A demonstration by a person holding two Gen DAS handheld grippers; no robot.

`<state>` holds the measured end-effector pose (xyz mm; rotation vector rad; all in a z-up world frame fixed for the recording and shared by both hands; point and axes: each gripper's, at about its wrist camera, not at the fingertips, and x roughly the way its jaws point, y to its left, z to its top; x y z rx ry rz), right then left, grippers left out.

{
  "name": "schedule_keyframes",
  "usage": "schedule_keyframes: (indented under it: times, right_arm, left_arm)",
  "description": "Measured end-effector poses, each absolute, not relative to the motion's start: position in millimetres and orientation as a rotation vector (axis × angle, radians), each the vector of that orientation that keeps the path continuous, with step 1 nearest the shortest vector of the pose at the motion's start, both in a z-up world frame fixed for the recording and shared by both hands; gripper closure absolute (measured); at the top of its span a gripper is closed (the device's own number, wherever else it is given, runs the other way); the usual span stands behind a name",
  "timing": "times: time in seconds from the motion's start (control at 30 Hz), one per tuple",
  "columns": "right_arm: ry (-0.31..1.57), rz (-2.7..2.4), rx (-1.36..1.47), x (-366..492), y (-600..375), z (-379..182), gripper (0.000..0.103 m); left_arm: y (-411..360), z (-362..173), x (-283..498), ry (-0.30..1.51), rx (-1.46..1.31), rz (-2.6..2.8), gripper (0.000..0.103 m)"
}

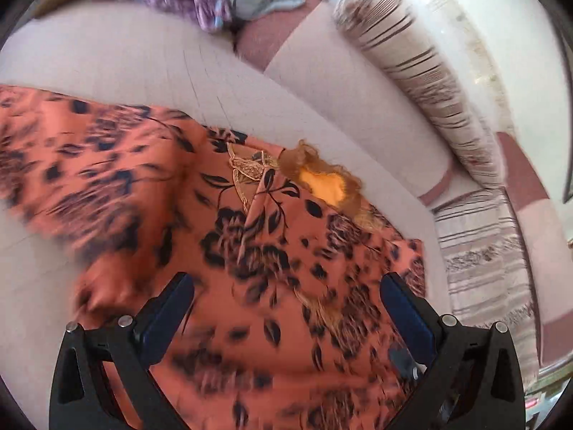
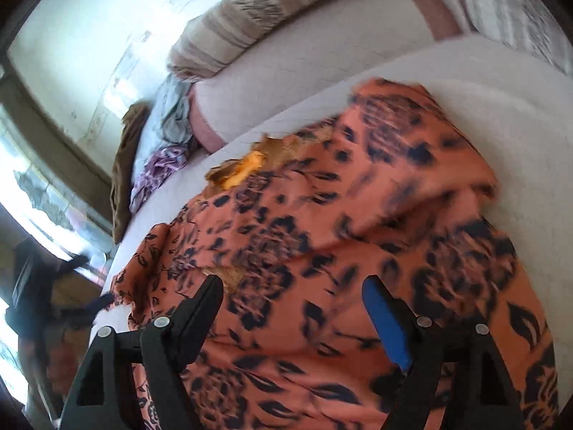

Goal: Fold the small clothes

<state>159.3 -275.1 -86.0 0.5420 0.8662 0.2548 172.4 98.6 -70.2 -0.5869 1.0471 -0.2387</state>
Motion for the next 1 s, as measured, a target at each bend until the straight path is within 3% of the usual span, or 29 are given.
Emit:
schedule_keyframes:
  times: [0.07,0.1,0.23,0.27,0.3,0.33,0.53,0.67,0.9,0.93,1.0]
  right_arm:
    - [0.865,0.260,0.616,155.2,-287.8,-100.6,0.020]
    - [0.849,0.264,0.634,154.0,-291.0,-101.3,0.021]
    - [0.844,0.265,0.620,156.7,-289.5,-102.0,0.020]
    - [0.839,0.263,0.613,157.4,-287.5,-102.3,0.020]
    - [0.837,0.258,0.604,158.2,-285.2,-102.5,0.020]
    - [0.838,0.255,0.596,159.1,-283.4,-102.2,0.020]
    - [0.833,0.258,0.593,160.5,-281.8,-104.6,0.020]
    - [0.833,0.256,0.585,161.3,-280.9,-105.2,0.020]
    - [0.831,0.257,0.583,161.1,-281.6,-105.4,0.020]
    - [0.831,0.258,0.582,161.3,-281.4,-105.5,0.020]
    - [0.832,0.257,0.578,161.8,-280.8,-105.7,0.020]
  left_arm:
    - [93.6,-97.4,198.1,1.126,-0.619,-0.191,0.009]
    - [93.5,-108.0,204.9,1.161,-0.637,-0.162,0.020]
    - [91.9,-114.6,210.2,1.172,-0.653,-0.106,0.023]
    - [90.3,-113.6,209.8,1.178,-0.637,-0.095,0.034]
    - [89.5,-113.0,209.0,1.186,-0.616,-0.074,0.052]
    - [86.9,-114.7,210.4,1.201,-0.580,-0.049,0.057]
    - [91.3,-101.9,200.5,1.159,-0.585,-0.079,0.057]
    - [91.3,-83.5,192.9,1.089,-0.557,-0.123,0.048]
    - [75.7,-115.6,207.7,1.168,-0.553,-0.164,0.049]
    - [73.3,-112.7,206.9,1.160,-0.522,-0.166,0.054]
    - [68.9,-112.3,207.7,1.183,-0.463,-0.156,0.093]
